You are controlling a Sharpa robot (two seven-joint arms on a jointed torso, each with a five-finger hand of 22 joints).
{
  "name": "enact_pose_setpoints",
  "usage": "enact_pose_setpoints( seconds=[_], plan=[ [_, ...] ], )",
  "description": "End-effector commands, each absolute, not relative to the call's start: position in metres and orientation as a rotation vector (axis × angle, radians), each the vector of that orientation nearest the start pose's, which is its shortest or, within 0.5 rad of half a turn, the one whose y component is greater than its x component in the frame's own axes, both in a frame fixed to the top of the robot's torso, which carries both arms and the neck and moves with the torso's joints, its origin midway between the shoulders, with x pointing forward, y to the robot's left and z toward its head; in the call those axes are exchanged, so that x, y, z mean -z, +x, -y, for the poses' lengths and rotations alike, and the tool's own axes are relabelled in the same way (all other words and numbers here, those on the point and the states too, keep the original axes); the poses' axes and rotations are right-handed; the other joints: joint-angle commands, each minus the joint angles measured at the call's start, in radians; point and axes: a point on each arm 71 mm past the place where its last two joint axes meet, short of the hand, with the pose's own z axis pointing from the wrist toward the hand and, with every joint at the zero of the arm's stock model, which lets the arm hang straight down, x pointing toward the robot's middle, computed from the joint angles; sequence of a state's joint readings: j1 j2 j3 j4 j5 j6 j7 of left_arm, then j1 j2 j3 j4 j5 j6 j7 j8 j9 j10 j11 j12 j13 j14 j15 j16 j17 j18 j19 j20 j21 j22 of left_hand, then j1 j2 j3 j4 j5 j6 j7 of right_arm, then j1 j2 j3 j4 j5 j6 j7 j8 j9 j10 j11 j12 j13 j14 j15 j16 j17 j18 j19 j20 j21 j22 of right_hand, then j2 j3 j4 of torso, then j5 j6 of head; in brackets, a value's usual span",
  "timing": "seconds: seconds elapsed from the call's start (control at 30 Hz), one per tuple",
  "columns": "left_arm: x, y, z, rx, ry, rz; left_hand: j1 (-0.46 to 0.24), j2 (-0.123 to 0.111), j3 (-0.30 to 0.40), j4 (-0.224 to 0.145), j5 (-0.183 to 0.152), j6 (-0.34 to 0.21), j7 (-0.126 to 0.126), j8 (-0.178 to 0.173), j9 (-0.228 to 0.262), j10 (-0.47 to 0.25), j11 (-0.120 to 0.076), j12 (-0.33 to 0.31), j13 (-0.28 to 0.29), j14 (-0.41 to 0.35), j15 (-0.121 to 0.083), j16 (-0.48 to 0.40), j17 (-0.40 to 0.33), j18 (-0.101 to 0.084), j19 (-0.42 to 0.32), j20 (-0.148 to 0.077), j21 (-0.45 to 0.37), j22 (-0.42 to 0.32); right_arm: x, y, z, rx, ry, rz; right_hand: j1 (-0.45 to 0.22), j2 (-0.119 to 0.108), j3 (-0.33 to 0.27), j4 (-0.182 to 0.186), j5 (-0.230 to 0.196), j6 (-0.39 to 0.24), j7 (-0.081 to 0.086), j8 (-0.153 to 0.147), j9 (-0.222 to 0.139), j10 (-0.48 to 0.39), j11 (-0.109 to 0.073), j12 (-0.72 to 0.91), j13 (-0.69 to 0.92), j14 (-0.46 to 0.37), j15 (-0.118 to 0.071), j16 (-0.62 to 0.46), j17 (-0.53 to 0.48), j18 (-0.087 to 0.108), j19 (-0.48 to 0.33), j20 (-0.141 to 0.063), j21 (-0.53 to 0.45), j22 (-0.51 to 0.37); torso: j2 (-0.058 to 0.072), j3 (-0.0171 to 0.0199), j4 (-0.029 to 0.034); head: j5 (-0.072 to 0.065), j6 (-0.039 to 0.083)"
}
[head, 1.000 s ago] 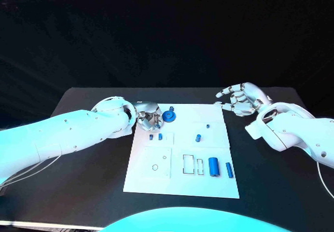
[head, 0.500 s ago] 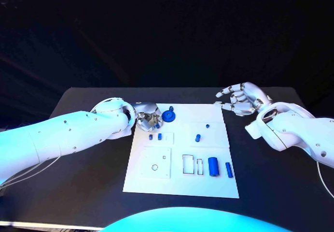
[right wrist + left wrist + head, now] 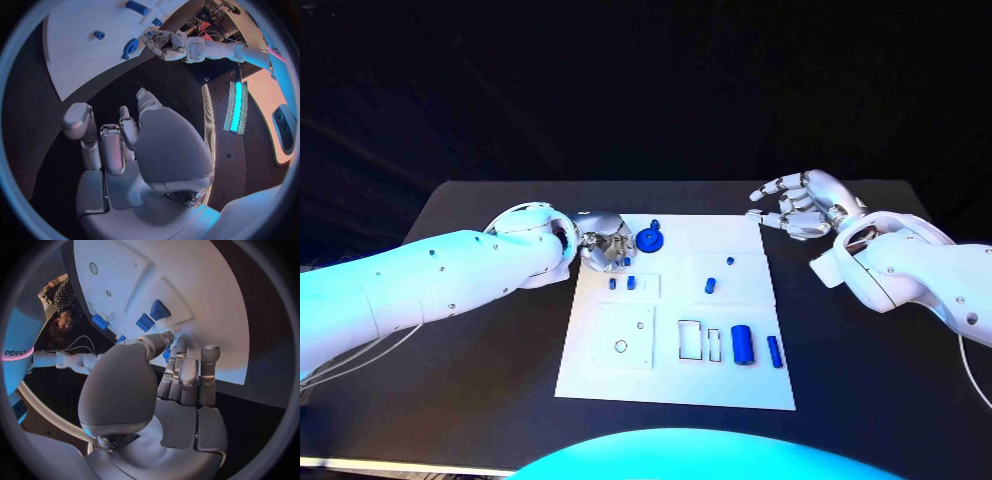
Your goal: Assemble the parts on the task board
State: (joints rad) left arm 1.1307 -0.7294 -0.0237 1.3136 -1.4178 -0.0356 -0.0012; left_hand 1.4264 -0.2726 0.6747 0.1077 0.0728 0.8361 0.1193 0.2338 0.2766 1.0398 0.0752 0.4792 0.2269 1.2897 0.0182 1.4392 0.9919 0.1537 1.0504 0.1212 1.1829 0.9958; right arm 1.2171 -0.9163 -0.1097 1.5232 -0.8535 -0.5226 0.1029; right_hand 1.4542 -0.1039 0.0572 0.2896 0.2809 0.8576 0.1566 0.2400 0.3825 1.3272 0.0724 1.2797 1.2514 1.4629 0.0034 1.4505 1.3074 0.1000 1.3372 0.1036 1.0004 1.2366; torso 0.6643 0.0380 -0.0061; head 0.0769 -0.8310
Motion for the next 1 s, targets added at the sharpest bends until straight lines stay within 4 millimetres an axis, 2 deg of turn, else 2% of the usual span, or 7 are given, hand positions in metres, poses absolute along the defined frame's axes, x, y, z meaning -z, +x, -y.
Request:
enact_pose_setpoints(
  seconds=[0.03, 0.17, 0.3, 0.43, 0.57, 0.63, 1.0],
  plan=[
    [0.244, 0.501, -0.197, 0.671, 0.215, -1.98, -0.014, -0.002, -0.011, 0.001, -0.001, -0.011, -0.001, -0.006, -0.003, -0.007, 0.002, -0.008, 0.002, -0.007, -0.001, -0.002, -0.003, -0.007, -0.006, 0.002, -0.005, -0.002, 0.191, 0.482, 0.247, -0.904, 0.4, -1.573, 0.002, -0.005, 0.005, 0.0, 0.004, -0.009, 0.002, 0.005, -0.002, -0.043, 0.0, -0.047, -0.047, 0.047, -0.006, -0.011, 0.03, 0.016, -0.01, -0.002, -0.02, -0.011, 0.0, 0.0009, -0.0007, 0.0, 0.001],
    [0.244, 0.502, -0.2, 0.661, 0.21, -1.983, -0.014, -0.002, -0.011, 0.001, -0.001, -0.011, -0.001, -0.006, -0.003, -0.007, 0.002, -0.008, 0.002, -0.007, -0.001, -0.002, -0.003, -0.007, -0.006, 0.002, -0.005, -0.002, 0.192, 0.482, 0.247, -0.898, 0.4, -1.585, 0.002, -0.009, 0.016, 0.001, 0.003, -0.017, 0.001, 0.013, -0.005, -0.133, -0.002, -0.181, -0.185, 0.038, -0.009, -0.035, 0.002, 0.024, -0.028, -0.003, -0.08, -0.042, -0.001, 0.001, -0.0011, -0.001, 0.002],
    [0.244, 0.503, -0.207, 0.649, 0.196, -1.983, -0.011, 0.0, -0.011, 0.0, 0.0, -0.011, -0.001, -0.008, -0.003, -0.008, 0.002, -0.009, 0.002, -0.009, -0.001, -0.003, -0.006, -0.006, -0.009, 0.002, -0.007, -0.006, 0.193, 0.483, 0.247, -0.877, 0.366, -1.611, 0.024, -0.017, 0.057, 0.001, 0.005, -0.019, 0.0, 0.026, -0.008, -0.293, -0.004, -0.49, -0.483, 0.009, -0.01, -0.107, -0.088, 0.042, -0.066, -0.007, -0.199, -0.106, 0.0, 0.0008, -0.0013, -0.002, 0.003],
    [0.242, 0.506, -0.221, 0.664, 0.113, -1.961, 0.008, 0.009, -0.004, -0.009, 0.002, 0.008, 0.014, -0.003, -0.002, -0.011, 0.002, -0.013, 0.007, -0.022, -0.001, -0.01, -0.028, -0.003, -0.016, 0.001, -0.014, -0.014, 0.197, 0.484, 0.245, -0.832, 0.26, -1.669, 0.109, -0.063, 0.196, -0.011, -0.01, 0.003, 0.009, 0.031, -0.02, -0.343, 0.008, -0.744, -0.701, -0.015, -0.005, -0.174, -0.166, 0.053, -0.092, -0.005, -0.296, -0.151, 0.0, 0.0004, -0.001, -0.01, 0.009],
    [0.236, 0.51, -0.239, 0.733, -0.065, -1.909, 0.026, 0.021, 0.009, -0.023, 0.005, 0.07, 0.039, 0.027, 0.01, 0.015, 0.009, 0.01, 0.029, -0.011, 0.003, -0.006, -0.014, -0.004, -0.011, 0.002, -0.009, -0.009, 0.203, 0.484, 0.238, -0.768, 0.128, -1.741, 0.118, -0.131, 0.331, -0.013, -0.028, 0.033, 0.026, 0.024, -0.035, -0.286, 0.026, -0.958, -0.908, -0.009, 0.014, -0.177, -0.17, 0.053, -0.091, 0.004, -0.287, -0.125, -0.001, 0.0016, -0.0011, -0.027, 0.014],
    [0.232, 0.512, -0.248, 0.794, -0.195, -1.866, 0.02, 0.017, 0.017, -0.025, 0.005, 0.094, 0.051, 0.046, 0.018, -0.025, 0.025, -0.002, 0.033, -0.122, 0.016, -0.079, -0.189, 0.025, -0.137, 0.01, -0.107, -0.133, 0.207, 0.483, 0.234, -0.719, 0.043, -1.769, 0.112, -0.148, 0.362, -0.028, -0.03, 0.054, 0.02, 0.026, -0.036, -0.295, 0.032, -1.012, -0.962, -0.008, 0.016, -0.176, -0.171, 0.052, -0.093, 0.007, -0.283, -0.115, -0.001, 0.0026, -0.0008, -0.035, 0.017],
    [0.215, 0.508, -0.272, 1.257, -0.873, -1.608, 0.023, 0.03, 0.022, -0.039, 0.006, 0.074, 0.063, 0.057, 0.023, -0.067, 0.041, -0.023, 0.024, -0.192, 0.028, -0.137, -0.298, 0.03, -0.166, 0.022, -0.131, -0.154, 0.217, 0.481, 0.215, -0.513, -0.26, -1.799, 0.066, -0.17, 0.409, -0.061, -0.069, 0.082, 0.0, 0.024, -0.041, -0.253, 0.023, -1.076, -1.068, 0.043, 0.014, -0.086, -0.065, 0.025, -0.018, -0.001, -0.113, -0.009, 0.001, -0.0008, 0.0003, -0.05, 0.023]
  ],
)
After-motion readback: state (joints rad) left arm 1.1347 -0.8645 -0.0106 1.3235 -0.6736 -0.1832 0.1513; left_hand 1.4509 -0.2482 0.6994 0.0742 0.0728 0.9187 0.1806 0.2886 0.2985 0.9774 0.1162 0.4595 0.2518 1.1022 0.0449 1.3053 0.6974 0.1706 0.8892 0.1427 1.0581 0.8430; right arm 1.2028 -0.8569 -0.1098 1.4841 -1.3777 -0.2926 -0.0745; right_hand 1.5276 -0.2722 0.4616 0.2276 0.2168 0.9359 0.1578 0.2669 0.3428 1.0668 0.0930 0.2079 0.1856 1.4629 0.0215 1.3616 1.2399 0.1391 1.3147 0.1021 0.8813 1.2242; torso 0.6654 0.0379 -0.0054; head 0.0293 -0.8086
